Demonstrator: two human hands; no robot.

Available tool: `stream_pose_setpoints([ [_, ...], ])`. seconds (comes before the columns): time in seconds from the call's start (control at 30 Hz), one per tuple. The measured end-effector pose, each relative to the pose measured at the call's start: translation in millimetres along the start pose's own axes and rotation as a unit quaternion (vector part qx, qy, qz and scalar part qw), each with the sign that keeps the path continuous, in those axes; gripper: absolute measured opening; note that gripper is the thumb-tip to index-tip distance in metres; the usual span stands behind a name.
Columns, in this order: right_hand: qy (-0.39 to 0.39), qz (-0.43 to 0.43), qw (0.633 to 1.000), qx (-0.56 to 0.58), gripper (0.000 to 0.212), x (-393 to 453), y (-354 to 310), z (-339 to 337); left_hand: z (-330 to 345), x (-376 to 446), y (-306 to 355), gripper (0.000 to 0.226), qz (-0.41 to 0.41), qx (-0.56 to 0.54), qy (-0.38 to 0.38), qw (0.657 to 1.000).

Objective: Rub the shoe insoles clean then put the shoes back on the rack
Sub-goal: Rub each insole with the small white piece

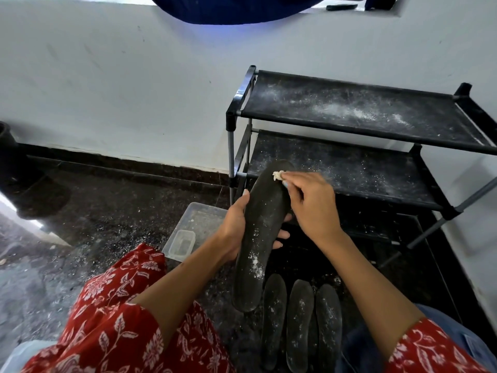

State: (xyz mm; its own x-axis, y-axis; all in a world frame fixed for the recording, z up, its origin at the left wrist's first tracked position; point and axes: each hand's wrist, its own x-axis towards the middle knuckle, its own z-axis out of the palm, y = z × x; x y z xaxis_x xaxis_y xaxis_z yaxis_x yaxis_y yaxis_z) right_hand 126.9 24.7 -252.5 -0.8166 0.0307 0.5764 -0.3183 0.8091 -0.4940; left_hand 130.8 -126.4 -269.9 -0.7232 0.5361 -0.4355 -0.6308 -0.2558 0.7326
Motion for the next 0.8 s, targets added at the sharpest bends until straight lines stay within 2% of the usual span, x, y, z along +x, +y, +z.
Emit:
stream_pose_setpoints([
  [0.1, 0.005, -0.024, 0.999, -0.040, 0.016, -5.5, -1.3, 3.1, 0.4, 0.1, -0.5, 0.083, -0.003, -0.001, -0.008, 1.000],
  [0.23, 0.013, -0.019, 0.999, -0.025, 0.012, -6.1, -5.5, 1.9, 0.4, -1.3, 0.0, 0.080, -0.001, 0.002, -0.011, 1.000],
  [0.4, -0.068, -0.057, 0.994, 0.059, 0.015, -16.7, -22.9, 6.4, 3.0, -3.2, 3.2, 0.067, 0.013, -0.007, 0.037, 0.999],
  [0.47, -0.023, -0.050, 0.996, 0.074, 0.016, -15.0, -22.6, 4.8, 3.7, -3.0, 2.9, 0.069, 0.012, 0.000, 0.036, 0.999],
  [0.57, 0.084, -0.009, 0.996, 0.022, 0.015, -2.2, -7.5, -4.7, 4.8, -2.7, 0.7, 0.083, 0.001, 0.011, 0.000, 1.000],
  [0.63, 0.108, 0.020, 0.994, -0.011, 0.015, 4.2, 1.8, -10.6, 3.3, -2.0, -1.2, 0.085, -0.010, 0.010, -0.018, 1.000],
  [0.7, 0.092, 0.020, 0.995, -0.027, 0.015, 4.5, 5.0, -11.3, 2.2, -1.6, -1.5, 0.085, -0.013, 0.014, -0.025, 1.000],
  [0.8, 0.011, -0.005, 1.000, -0.002, 0.015, -2.1, -0.6, -4.8, 2.8, -1.3, -0.4, 0.082, -0.004, 0.030, -0.012, 0.999],
])
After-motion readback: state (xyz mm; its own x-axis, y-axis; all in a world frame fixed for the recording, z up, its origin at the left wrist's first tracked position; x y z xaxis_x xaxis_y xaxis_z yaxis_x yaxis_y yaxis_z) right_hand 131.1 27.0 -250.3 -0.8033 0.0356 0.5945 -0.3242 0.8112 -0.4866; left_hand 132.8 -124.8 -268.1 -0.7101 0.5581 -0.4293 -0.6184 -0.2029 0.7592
